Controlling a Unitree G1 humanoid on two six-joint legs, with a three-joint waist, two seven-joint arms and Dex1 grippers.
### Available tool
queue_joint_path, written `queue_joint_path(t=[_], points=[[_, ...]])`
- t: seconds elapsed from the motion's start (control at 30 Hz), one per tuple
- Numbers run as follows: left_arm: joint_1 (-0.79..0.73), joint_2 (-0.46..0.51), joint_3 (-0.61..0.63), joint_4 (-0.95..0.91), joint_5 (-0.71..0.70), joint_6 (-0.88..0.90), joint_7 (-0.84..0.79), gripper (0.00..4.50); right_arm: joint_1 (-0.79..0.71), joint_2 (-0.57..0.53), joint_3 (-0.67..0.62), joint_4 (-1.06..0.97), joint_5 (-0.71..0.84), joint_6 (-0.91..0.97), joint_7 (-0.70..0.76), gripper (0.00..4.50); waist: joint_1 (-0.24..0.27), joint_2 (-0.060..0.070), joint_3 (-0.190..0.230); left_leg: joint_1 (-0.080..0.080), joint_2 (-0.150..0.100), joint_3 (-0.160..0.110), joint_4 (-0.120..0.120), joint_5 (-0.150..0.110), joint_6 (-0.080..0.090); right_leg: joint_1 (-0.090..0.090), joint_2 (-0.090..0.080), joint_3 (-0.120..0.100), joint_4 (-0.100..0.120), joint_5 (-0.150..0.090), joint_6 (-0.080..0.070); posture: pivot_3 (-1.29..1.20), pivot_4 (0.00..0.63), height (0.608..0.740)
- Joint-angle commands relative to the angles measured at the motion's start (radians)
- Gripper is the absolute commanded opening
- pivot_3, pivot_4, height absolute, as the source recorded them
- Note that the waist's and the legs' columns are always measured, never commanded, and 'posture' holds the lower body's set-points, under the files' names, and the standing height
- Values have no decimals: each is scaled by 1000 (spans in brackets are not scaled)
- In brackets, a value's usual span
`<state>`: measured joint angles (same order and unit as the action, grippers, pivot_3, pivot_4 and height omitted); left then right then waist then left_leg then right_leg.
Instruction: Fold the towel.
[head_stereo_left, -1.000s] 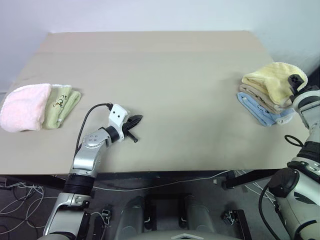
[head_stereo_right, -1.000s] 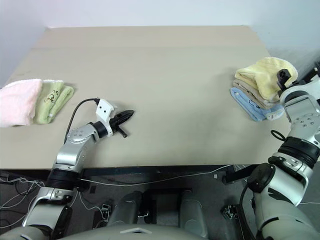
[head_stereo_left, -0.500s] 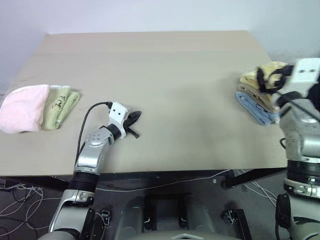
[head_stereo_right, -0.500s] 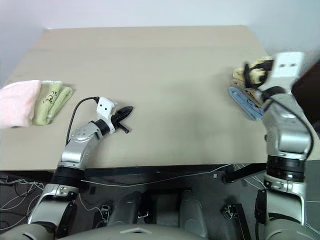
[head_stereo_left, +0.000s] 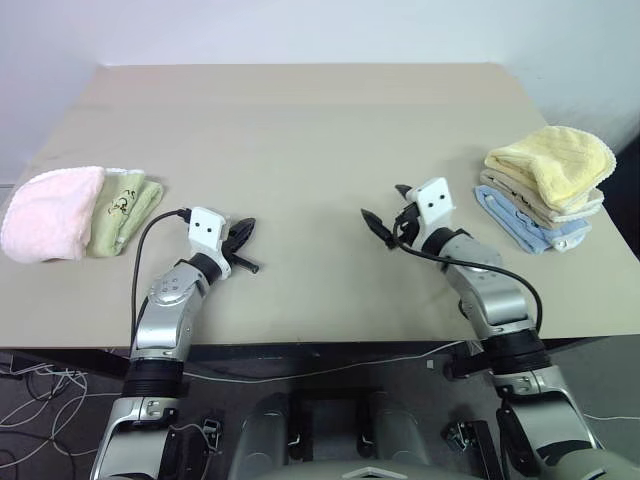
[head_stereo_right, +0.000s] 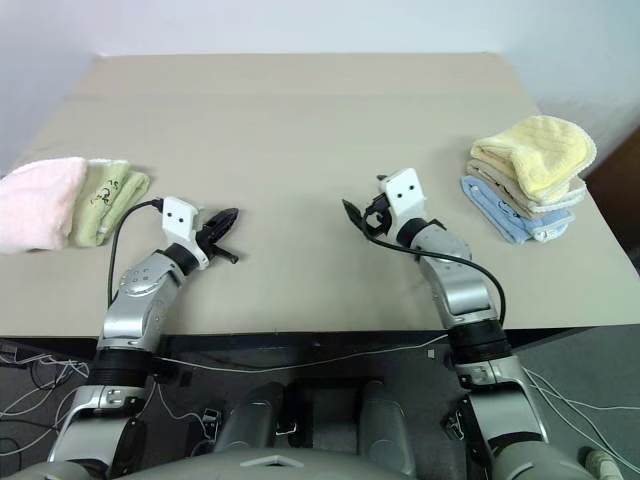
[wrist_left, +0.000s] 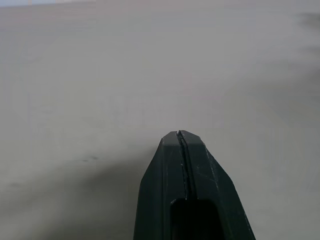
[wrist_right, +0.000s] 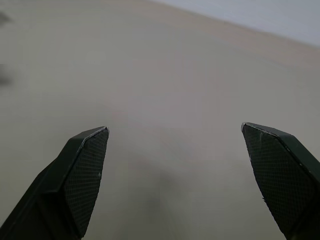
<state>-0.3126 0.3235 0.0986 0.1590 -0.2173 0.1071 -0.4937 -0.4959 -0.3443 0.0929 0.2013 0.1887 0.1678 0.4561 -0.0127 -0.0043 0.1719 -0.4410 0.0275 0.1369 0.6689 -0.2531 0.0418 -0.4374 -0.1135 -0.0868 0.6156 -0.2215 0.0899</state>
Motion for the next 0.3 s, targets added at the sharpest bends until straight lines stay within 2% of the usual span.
queue_joint_path(t=[0.03, 0.3], points=[[35, 10, 32, -77, -17, 11, 19, 0, -32, 28, -8, 30, -16, -52, 11, 4466, -1, 0, 0, 0, 0, 0, 0, 0, 0, 0, 0, 0, 0, 0, 0, 0, 150, 740], [54, 21, 31, -109, -20, 36, 32, 0, -39, 64, -19, 91, -39, -88, 23, 4466, 0, 0, 0, 0, 0, 0, 0, 0, 0, 0, 0, 0, 0, 0, 0, 0, 150, 740]])
